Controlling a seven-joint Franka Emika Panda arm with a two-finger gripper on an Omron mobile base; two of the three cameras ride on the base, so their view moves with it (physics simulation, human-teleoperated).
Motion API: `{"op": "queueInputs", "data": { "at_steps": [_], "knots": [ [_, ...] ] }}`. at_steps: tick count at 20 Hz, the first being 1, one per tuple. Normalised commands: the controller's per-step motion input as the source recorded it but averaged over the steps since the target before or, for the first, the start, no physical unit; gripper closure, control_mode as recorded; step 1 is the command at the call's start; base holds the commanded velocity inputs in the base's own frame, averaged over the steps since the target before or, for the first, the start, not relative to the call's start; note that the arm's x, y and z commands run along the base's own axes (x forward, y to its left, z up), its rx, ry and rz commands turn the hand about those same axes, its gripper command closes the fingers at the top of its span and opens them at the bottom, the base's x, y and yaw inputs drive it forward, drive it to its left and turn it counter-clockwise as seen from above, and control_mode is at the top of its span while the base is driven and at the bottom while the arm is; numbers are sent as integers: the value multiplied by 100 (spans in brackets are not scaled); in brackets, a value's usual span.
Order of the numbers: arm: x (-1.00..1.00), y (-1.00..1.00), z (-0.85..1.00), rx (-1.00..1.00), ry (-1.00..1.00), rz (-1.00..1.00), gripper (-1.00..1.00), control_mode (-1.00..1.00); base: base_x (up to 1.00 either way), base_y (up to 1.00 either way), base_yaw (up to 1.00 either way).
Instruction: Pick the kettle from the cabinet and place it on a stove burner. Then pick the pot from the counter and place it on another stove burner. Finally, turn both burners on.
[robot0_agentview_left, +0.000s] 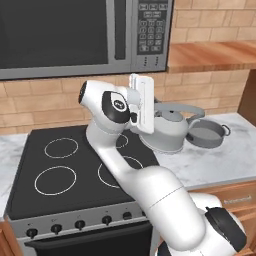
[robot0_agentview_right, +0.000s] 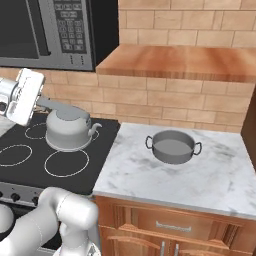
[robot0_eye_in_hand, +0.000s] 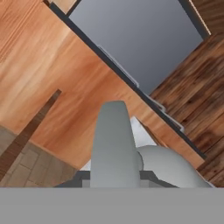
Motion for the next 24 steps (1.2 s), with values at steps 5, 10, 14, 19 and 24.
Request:
{"op": "queueInputs", "data": {
  "at_steps": [5,10,14,19,24],
  "knots": [
    [0,0,0,0,0,0,100,100,-8,46,0],
    [0,0,0,0,0,0,100,100,-6,45,0],
    [0,0,0,0,0,0,100,100,-1,40,0],
    [0,0,0,0,0,0,100,100,0,32,1],
    [0,0,0,0,0,0,100,100,8,21,1]
  ]
}}
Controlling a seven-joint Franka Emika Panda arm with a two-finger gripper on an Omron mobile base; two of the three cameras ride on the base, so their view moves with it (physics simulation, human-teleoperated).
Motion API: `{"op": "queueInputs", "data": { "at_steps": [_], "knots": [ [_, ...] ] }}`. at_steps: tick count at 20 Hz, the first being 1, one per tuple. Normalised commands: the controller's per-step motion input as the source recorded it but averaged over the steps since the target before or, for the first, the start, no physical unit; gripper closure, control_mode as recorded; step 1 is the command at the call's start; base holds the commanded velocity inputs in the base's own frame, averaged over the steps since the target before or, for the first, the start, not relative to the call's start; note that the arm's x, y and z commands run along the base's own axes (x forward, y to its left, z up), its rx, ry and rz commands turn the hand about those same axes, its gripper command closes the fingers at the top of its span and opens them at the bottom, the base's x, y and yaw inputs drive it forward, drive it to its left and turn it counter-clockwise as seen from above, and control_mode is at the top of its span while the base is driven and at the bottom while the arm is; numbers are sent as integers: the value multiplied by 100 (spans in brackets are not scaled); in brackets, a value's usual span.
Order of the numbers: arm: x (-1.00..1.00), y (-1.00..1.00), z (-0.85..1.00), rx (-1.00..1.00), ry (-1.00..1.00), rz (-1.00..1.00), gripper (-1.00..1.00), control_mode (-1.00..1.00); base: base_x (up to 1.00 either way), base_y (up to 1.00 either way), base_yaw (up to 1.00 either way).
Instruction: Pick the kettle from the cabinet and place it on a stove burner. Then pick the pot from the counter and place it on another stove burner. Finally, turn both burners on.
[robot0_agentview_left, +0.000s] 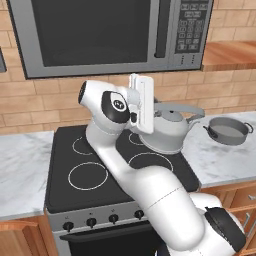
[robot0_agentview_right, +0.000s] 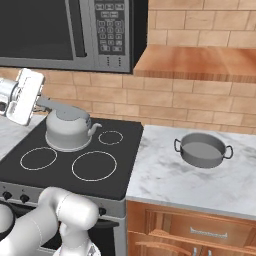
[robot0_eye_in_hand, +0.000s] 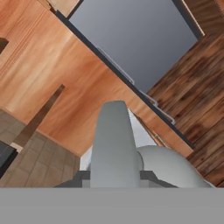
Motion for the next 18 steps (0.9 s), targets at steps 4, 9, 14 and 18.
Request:
{"op": "queueInputs", "data": {
  "at_steps": [4,9,14,18],
  "knots": [
    [0,8,-4,0,0,1,100,-100,6,18,2],
    [8,25,-19,0,1,6,100,-100,0,0,0],
    [27,28,-20,0,0,7,100,-100,0,0,0],
    [44,22,-19,0,0,8,100,-100,0,0,0]
  ]
}}
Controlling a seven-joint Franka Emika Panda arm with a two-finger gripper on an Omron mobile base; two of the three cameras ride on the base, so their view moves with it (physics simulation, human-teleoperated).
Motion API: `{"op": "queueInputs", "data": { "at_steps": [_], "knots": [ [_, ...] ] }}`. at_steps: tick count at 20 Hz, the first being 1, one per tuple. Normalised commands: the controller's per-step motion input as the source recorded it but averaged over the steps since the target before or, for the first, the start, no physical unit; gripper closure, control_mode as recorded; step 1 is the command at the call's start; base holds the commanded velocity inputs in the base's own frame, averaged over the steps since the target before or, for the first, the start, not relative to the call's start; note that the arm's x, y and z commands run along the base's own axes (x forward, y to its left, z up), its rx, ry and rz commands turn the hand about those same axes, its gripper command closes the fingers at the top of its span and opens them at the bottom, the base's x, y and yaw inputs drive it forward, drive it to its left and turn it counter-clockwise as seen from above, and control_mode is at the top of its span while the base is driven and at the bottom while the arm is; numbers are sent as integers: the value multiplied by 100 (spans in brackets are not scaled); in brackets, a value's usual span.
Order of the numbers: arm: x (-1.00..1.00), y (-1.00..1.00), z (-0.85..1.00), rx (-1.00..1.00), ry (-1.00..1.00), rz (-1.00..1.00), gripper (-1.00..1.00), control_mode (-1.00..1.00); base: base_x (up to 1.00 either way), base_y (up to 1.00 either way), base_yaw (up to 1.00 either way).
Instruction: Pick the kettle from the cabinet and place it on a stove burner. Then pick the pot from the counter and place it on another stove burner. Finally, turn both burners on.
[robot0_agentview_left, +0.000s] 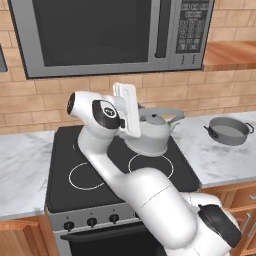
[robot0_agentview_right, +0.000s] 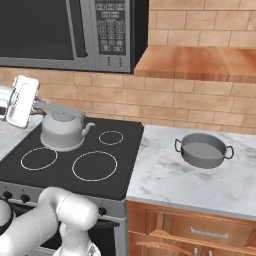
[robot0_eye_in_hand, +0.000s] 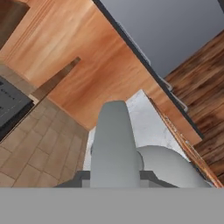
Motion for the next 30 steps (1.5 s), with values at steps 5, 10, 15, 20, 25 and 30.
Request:
{"op": "queueInputs", "data": {
  "at_steps": [5,10,15,20,25,30],
  "knots": [
    [49,23,-21,0,0,8,100,-100,0,0,0],
    [49,26,-21,0,0,8,100,-100,0,0,0],
    [52,27,-22,0,0,7,100,-100,0,0,0],
    [50,28,-23,0,0,6,100,-100,0,0,0],
    [26,31,-28,0,2,8,100,-100,0,0,0],
    [21,32,-25,0,2,7,100,-100,0,0,0]
  ]
}}
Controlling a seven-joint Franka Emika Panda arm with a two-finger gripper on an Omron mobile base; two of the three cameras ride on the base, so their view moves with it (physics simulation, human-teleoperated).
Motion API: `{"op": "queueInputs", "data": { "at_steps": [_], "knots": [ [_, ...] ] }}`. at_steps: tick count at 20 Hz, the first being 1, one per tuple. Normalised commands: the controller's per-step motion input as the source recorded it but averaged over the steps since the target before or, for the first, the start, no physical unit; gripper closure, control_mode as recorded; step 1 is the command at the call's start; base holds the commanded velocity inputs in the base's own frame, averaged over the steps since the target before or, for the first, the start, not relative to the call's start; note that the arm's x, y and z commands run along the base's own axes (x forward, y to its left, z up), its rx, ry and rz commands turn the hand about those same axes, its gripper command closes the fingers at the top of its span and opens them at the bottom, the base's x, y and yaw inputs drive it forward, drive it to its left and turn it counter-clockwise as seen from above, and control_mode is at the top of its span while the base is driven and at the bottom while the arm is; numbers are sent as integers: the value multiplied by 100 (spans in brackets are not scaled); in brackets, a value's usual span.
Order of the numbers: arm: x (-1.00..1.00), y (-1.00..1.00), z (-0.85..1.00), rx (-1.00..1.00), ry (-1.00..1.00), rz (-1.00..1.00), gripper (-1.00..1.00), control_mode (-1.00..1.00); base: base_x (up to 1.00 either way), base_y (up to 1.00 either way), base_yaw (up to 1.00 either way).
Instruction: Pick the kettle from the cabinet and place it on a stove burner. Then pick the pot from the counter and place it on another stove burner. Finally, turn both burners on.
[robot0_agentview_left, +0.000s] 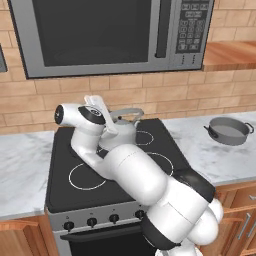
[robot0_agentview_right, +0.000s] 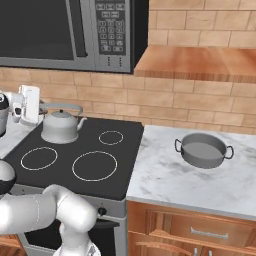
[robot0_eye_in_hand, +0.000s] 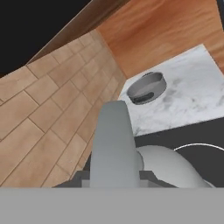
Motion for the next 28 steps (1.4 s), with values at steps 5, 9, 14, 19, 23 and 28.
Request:
{"op": "queueInputs", "data": {
  "at_steps": [5,9,14,19,23,28],
  "knots": [
    [16,22,-15,-1,0,4,100,-100,0,0,0],
    [21,19,-12,-4,0,3,100,-100,0,0,0],
    [22,22,-13,-6,0,3,100,-100,0,0,0],
    [25,24,-14,-7,0,1,100,-100,0,0,0],
    [25,27,-16,-7,0,1,100,-100,0,0,0],
    [25,29,-19,-5,-2,1,100,-100,0,0,0]
  ]
}}
